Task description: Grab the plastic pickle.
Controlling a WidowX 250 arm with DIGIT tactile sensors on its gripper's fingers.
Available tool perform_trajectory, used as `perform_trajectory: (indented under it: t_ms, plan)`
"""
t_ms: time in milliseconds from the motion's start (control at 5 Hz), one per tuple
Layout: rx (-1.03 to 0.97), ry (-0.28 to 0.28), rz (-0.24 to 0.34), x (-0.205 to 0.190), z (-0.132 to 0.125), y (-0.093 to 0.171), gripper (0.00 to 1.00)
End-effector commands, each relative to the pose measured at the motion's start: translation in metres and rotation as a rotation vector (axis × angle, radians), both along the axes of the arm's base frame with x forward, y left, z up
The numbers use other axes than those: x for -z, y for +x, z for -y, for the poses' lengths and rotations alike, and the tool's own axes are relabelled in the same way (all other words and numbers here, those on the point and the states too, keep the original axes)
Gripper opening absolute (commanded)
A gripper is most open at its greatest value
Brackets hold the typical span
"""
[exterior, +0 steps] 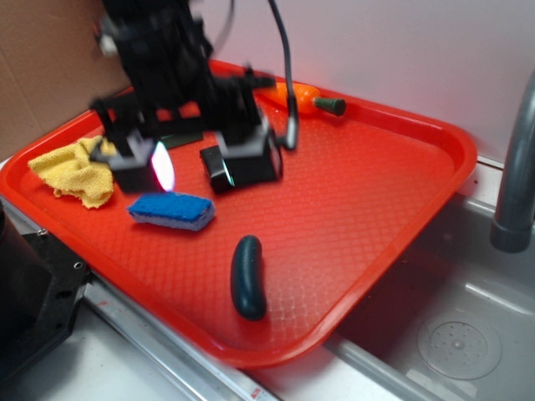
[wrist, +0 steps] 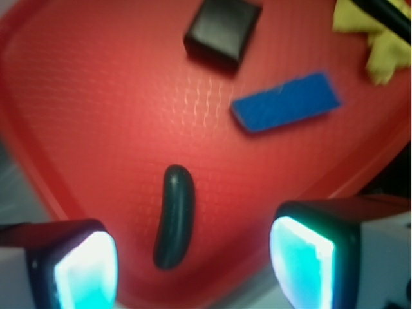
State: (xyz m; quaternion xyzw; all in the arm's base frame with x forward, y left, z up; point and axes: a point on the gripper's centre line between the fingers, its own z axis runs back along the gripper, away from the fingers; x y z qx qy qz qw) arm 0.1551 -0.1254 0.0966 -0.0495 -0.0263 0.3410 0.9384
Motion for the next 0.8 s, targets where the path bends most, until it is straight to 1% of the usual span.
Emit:
perform_trajectory:
  t_ms: [0,200,400,600]
  plan:
    - [-0.015,0.008,-0.022,0.051,0.011,0.012,1.0]
    - [0.017,-0.029,-0.039,0.066,0.019,0.01,1.0]
    - [0.024,-0.016,-0.044,0.075,0.023,0.008,0.58]
    - [-0.005,-0.034,-0.032,0.072,0.017,0.009,0.0]
